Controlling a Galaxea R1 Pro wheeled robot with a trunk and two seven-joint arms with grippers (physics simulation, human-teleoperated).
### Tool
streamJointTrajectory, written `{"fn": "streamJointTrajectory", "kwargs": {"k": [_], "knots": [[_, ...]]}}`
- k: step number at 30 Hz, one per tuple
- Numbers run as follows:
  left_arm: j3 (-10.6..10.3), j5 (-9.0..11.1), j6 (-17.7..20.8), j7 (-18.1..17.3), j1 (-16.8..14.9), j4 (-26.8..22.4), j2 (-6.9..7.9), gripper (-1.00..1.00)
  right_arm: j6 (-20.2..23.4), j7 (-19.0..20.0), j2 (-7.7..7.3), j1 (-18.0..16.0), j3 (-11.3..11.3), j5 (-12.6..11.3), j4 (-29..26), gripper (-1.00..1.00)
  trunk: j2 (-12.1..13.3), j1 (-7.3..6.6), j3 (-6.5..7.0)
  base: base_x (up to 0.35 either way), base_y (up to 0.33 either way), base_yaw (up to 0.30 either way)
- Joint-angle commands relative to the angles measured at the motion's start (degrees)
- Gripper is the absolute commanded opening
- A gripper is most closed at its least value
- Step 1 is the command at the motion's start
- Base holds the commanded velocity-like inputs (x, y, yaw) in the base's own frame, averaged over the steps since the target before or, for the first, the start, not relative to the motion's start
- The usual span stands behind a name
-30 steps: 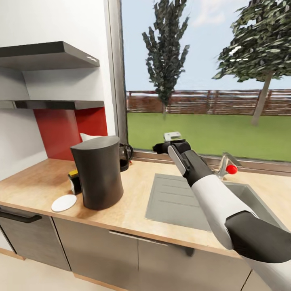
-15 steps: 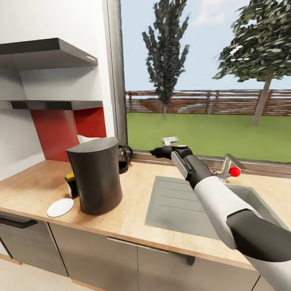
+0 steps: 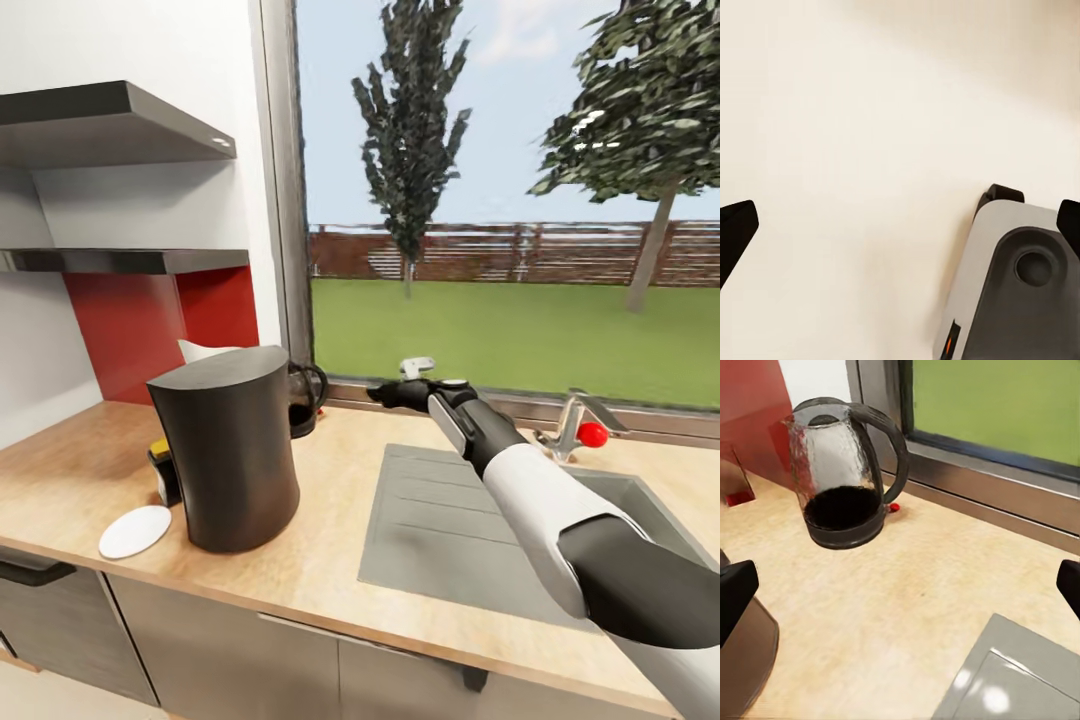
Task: Set up a coffee station on the kitchen countertop: keep the coffee maker on the countertop, move the bottle of coffee from the kitchen shelf to the counter next to the coffee maker, place a paper coffee filter on top of the coffee maker, put the saucer next to the coffee maker with the coffee cup on the saucer, and place the electric kettle next to the coffee maker.
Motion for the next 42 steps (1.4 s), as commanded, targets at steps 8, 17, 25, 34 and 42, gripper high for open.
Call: {"fn": "streamJointTrajectory", "kwargs": {"k": [8,17,25,34,42], "knots": [[0.43,-0.03,-0.16,-0.03,-0.05,0.02,-0.01,1.00,-0.07,0.54,-0.28,-0.03,0.18,-0.39,0.29,1.00,-0.09,0.02,-0.46,0.005,0.000,0.157],[0.43,-0.03,-0.18,-0.03,-0.03,0.05,-0.01,1.00,-0.17,0.47,-1.68,0.03,0.18,-0.35,0.31,1.00,-0.09,0.02,-0.57,0.175,0.066,0.038],[0.43,-0.03,-0.18,-0.03,-0.04,0.01,-0.05,1.00,-0.27,0.54,-1.90,0.03,0.18,-0.32,0.39,1.00,-0.09,0.02,-0.57,0.123,0.015,0.000],[0.43,-0.03,-0.18,-0.03,-0.05,0.02,-0.03,1.00,-4.05,0.90,-1.83,0.03,0.27,-0.33,2.30,1.00,-0.09,0.02,-0.57,0.144,0.036,0.000],[0.44,-0.03,-0.18,-0.03,-0.05,0.01,-0.01,1.00,-4.24,0.92,-1.82,0.03,0.29,-0.27,3.12,1.00,-0.09,0.02,-0.57,0.018,0.003,0.000]]}}
